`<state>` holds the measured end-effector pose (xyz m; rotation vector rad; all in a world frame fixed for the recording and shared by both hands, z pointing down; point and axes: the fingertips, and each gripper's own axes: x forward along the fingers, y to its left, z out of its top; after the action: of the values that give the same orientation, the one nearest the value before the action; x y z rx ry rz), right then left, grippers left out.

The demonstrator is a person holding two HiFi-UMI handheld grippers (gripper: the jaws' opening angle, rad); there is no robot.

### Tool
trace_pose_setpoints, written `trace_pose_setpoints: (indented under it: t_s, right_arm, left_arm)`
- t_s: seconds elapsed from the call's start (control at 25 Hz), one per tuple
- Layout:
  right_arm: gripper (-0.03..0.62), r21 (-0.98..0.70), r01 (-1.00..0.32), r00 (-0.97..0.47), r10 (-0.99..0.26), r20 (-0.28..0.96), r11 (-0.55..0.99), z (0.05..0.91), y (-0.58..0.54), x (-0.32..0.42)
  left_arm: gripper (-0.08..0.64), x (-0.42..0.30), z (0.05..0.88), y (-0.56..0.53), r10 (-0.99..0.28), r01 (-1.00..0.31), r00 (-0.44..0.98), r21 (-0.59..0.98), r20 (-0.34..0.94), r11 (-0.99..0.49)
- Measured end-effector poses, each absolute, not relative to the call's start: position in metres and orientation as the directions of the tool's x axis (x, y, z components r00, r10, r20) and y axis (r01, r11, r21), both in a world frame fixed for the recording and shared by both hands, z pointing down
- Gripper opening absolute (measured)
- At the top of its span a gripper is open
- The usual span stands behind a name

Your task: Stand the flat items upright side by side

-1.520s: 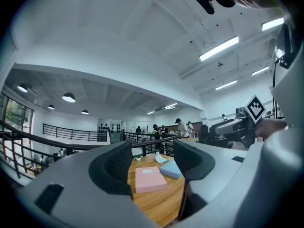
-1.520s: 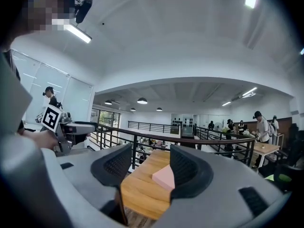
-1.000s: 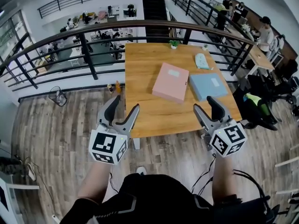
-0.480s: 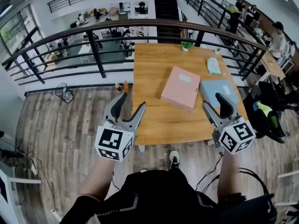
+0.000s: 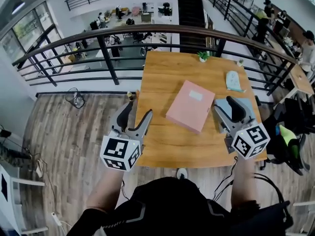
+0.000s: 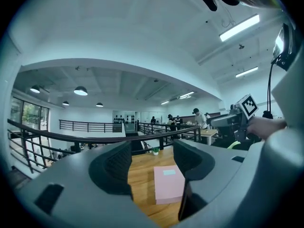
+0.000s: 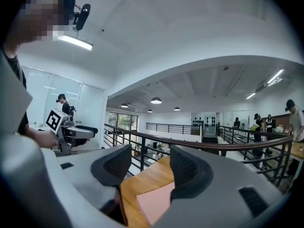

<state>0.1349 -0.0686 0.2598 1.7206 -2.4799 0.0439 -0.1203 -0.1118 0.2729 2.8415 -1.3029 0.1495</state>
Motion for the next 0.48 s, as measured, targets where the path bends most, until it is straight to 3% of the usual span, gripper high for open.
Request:
trace_pose_setpoints:
  t_s: [0.48]
  right_arm:
    - [0.260, 0.054, -0.903, -0.415, -0.897, 0.150, 0.427, 0.286, -0.133, 0.230]
  left_arm:
    - [0.279, -0.025, 0.306, -0.150, -0.768, -0.780, 0.606, -0.033, 0.207, -0.625]
